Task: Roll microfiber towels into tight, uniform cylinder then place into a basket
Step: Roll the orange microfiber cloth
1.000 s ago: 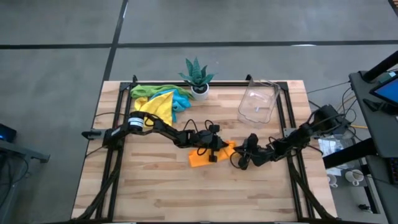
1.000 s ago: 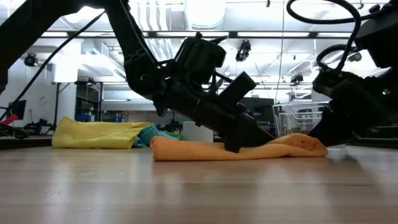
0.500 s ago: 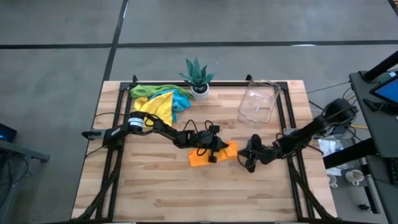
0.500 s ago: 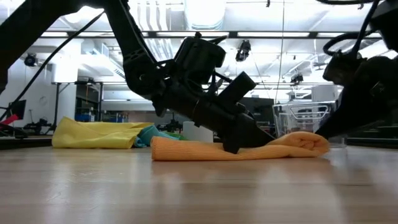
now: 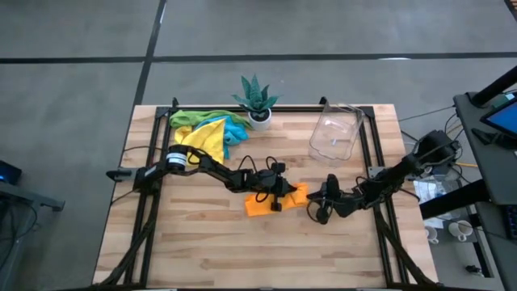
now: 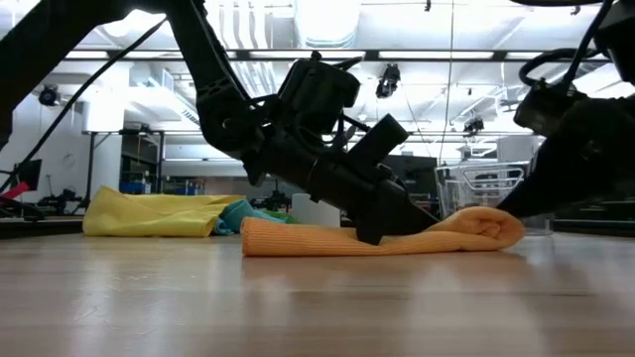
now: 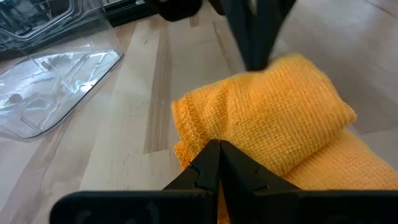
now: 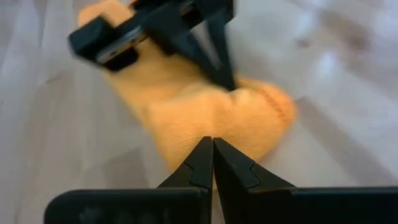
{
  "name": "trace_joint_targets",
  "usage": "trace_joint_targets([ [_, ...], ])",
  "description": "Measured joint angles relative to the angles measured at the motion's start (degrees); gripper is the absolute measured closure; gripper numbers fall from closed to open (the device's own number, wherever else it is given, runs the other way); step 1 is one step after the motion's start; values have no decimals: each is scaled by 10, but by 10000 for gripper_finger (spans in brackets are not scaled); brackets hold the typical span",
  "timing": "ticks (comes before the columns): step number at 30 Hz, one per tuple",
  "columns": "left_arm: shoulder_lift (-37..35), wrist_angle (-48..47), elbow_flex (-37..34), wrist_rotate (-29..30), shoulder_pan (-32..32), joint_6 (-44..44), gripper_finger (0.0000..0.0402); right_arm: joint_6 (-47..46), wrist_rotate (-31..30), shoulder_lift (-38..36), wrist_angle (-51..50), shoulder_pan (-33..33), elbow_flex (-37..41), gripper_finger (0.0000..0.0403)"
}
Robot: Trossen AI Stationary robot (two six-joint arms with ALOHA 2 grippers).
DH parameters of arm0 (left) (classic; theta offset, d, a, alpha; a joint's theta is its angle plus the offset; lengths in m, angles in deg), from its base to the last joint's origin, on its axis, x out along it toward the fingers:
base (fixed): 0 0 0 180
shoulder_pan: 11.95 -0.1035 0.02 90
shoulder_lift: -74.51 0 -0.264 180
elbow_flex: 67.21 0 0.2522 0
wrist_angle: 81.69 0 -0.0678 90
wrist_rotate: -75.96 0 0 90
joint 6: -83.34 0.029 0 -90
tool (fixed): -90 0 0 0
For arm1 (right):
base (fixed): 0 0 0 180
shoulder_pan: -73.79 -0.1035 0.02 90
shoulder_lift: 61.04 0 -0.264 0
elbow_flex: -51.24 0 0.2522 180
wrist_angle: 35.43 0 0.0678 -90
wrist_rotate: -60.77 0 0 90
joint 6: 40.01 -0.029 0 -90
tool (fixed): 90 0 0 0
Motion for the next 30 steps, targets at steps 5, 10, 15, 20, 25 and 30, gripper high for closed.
trace_joint_targets([
  [5,0,0,0,-1,0,0,402,4,71,34,-2,-1,-17,394],
  [10,0,0,0,-2,0,0,402,4,98,48,-13,-1,-24,394],
  [15,0,0,0,-2,0,0,402,-7,111,19,-91,-9,-34,394],
  [20,0,-4,-1,2,0,-3,402,-4,112,-36,-171,-28,-44,394],
  [25,0,-4,-1,2,0,-2,402,4,51,-76,-206,-40,-50,394],
  [30,0,-4,-1,1,0,-1,402,4,15,-83,-206,-40,-47,394],
])
